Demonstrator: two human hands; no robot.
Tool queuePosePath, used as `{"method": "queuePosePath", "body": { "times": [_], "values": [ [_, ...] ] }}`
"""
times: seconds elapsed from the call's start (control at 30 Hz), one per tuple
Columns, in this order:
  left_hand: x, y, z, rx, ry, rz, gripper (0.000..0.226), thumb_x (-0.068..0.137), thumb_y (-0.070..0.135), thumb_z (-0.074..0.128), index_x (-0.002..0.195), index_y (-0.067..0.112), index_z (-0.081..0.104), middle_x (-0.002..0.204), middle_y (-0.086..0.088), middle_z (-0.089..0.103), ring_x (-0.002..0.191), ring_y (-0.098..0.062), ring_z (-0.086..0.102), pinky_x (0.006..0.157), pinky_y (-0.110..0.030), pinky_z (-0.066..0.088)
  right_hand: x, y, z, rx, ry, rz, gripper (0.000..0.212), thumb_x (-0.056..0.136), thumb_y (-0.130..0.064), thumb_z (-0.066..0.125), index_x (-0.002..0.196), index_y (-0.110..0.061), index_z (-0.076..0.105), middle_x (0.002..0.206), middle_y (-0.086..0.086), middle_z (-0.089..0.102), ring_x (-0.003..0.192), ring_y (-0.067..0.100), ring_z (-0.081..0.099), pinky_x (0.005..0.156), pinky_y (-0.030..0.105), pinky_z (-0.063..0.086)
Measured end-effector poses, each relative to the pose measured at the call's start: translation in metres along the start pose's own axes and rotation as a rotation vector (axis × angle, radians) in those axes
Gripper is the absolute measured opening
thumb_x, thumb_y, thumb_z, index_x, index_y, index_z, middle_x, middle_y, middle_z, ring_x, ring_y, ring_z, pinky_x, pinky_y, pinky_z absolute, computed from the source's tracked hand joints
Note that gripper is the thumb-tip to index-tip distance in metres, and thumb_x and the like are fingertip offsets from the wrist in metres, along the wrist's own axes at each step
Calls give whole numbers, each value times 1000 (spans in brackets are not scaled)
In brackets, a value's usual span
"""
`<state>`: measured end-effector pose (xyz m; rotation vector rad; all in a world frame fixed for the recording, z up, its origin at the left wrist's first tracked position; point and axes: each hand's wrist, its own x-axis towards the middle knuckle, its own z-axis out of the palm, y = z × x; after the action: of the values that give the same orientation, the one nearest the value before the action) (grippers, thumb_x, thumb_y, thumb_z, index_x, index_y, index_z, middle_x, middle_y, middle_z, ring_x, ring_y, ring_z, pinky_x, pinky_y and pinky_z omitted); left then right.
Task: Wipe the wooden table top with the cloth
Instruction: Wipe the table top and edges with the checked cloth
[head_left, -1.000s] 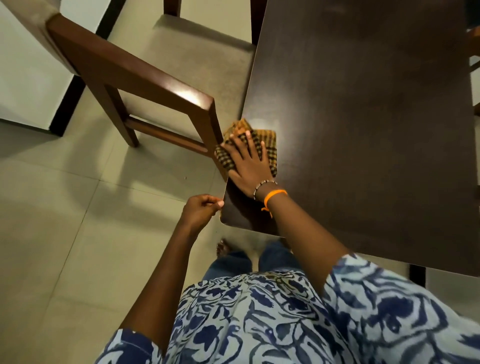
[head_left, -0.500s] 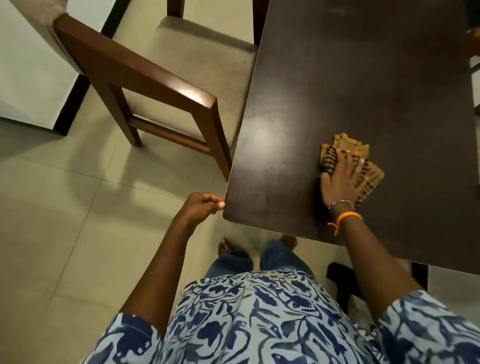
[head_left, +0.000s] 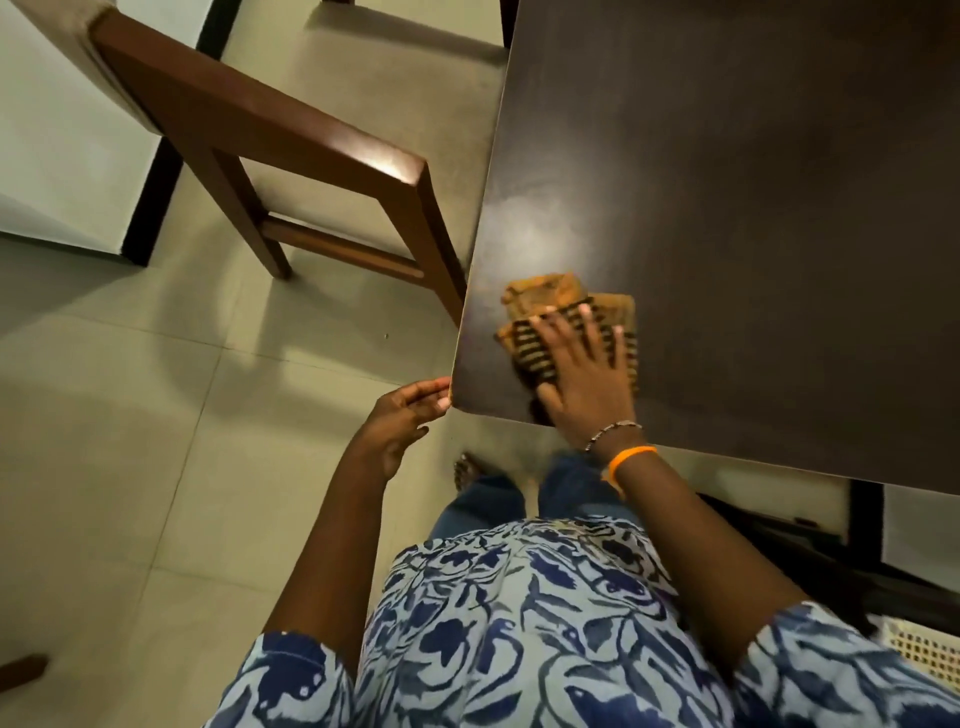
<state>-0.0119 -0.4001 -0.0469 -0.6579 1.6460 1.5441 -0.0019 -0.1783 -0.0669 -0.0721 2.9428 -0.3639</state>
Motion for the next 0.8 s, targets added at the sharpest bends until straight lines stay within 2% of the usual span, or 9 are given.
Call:
{"method": "queuePosePath", "body": {
  "times": [0.13, 0.17, 0.27, 0.33, 0.43, 0.5, 0.6, 0.7, 0.8],
  "values": [
    [1, -1, 4, 37, 55, 73, 36, 89, 0, 55, 125, 6, 55, 100, 1, 62, 82, 1, 55, 75, -16, 40, -25, 75, -23, -68, 77, 251, 80, 67, -49, 32, 143, -22, 31, 152, 7, 30, 143, 37, 9, 113, 58, -1],
    [2, -2, 5, 34, 67, 77, 37, 89, -1, 54, 125, 5, 54, 102, -1, 61, 82, 0, 55, 74, -16, 40, -29, 84, -26, -51, 79, 287, 81, 68, -49, 31, 143, -19, 32, 152, 9, 30, 143, 37, 8, 113, 59, 0],
    [2, -6, 9, 2, 105, 77, 38, 89, 0, 54, 127, 4, 54, 100, -1, 62, 82, -4, 56, 84, -23, 40, -35, 67, -19, -17, 70, 355, 83, 68, -49, 28, 144, -15, 28, 153, 13, 24, 144, 38, 6, 114, 58, 2],
    [0, -7, 13, -41, 146, 85, 36, 90, -2, 53, 125, 2, 54, 105, -4, 60, 82, -6, 56, 72, -11, 45, -37, 33, -5, -12, 49, 297, 83, 69, -47, 30, 145, -15, 25, 154, 13, 22, 143, 39, 4, 113, 59, 1],
    [-2, -11, 22, -90, 235, 106, 34, 89, -1, 54, 123, 0, 55, 106, -6, 58, 78, -2, 53, 56, 0, 44, -32, -28, 15, 45, -26, 26, 81, 69, -43, 34, 145, -17, 28, 153, 13, 25, 142, 40, 8, 112, 64, 4],
    [-2, -15, 30, -125, 333, 117, 33, 90, 0, 53, 122, 1, 56, 107, -8, 60, 85, -9, 55, 62, -3, 46, -22, -64, 25, 23, -62, -142, 79, 70, -44, 31, 144, -17, 29, 153, 12, 26, 142, 41, 9, 111, 65, 8],
    [-3, -24, 40, -78, 566, 154, 33, 88, 1, 50, 120, 9, 55, 118, -6, 59, 102, -17, 55, 87, -24, 46, -10, -82, 27, -21, -110, -261, 77, 74, -46, 21, 146, -19, 26, 156, 7, 21, 144, 36, 5, 113, 57, 0],
    [-8, -29, 53, 191, 741, 282, 41, 83, 3, 57, 122, 12, 50, 124, -10, 54, 114, -28, 51, 102, -42, 41, -17, -49, 22, -51, -75, -382, 73, 75, -43, 27, 145, -22, 28, 154, 4, 26, 144, 32, 13, 112, 52, 0],
    [-17, -26, 74, 458, 746, 432, 50, 82, 9, 62, 129, 12, 46, 131, -10, 48, 120, -30, 41, 103, -38, 34, -41, 9, 18, -64, -7, -342, 71, 75, -42, 38, 144, -25, 28, 152, 4, 32, 142, 27, 15, 114, 52, 6]
  ]
}}
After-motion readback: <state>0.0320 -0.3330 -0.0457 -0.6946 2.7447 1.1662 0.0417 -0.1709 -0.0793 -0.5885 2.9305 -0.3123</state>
